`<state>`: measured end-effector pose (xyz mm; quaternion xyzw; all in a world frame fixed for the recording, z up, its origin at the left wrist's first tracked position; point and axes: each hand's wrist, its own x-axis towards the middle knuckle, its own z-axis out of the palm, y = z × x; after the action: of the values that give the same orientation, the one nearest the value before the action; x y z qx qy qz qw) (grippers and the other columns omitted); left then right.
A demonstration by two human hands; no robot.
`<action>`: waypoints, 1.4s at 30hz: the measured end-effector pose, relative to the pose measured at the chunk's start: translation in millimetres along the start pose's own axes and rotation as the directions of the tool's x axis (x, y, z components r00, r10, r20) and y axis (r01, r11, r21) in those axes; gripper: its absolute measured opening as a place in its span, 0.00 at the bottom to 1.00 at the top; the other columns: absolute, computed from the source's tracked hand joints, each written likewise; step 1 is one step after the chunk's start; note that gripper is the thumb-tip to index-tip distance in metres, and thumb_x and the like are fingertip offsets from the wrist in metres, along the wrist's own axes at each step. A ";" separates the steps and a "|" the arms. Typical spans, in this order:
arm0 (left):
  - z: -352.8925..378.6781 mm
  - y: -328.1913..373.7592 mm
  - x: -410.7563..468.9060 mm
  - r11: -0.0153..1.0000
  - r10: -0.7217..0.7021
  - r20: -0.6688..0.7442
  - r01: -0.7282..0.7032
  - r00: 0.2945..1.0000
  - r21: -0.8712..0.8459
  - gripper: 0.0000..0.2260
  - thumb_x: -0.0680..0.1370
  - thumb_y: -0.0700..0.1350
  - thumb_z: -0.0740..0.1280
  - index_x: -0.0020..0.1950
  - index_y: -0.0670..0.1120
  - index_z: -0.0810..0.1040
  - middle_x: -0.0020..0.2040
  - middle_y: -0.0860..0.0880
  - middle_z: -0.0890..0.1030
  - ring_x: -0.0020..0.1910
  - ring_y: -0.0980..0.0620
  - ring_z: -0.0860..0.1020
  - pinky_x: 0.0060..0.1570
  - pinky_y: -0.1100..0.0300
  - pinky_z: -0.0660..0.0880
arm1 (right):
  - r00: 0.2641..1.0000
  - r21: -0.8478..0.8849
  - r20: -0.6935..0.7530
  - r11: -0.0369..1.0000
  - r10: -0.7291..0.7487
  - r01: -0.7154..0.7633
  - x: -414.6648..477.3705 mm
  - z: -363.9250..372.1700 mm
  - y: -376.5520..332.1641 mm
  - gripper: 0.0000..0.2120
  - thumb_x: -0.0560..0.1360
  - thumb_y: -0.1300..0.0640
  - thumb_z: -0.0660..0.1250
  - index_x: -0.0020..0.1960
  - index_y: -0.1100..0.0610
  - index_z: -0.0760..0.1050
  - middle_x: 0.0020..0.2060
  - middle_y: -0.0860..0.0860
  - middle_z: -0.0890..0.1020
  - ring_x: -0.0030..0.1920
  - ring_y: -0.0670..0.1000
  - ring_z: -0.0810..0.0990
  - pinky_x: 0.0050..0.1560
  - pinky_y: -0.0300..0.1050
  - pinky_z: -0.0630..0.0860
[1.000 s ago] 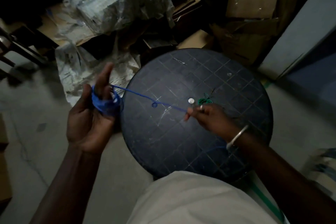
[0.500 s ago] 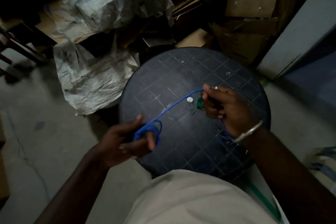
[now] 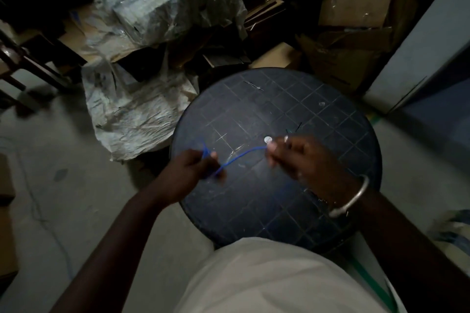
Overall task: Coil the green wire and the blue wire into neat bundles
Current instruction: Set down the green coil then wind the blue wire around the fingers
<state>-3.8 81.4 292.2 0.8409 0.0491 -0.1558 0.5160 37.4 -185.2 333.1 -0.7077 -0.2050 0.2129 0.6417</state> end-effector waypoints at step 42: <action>71.1 -8.7 7.4 0.963 0.217 -0.075 -0.201 0.973 0.179 0.22 0.83 0.57 0.54 0.76 0.54 0.65 0.74 0.57 0.69 0.73 0.63 0.65 0.71 0.63 0.62 | 0.964 -0.654 0.150 0.754 0.219 -0.070 -24.1 38.0 34.4 0.11 0.81 0.47 0.62 0.54 0.52 0.79 0.40 0.49 0.83 0.41 0.47 0.80 0.40 0.42 0.74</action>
<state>-14.0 22.0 252.7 0.8888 -0.0293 -0.0646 0.4528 -3.4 -170.8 296.5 -0.8706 -0.2784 0.2550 0.3156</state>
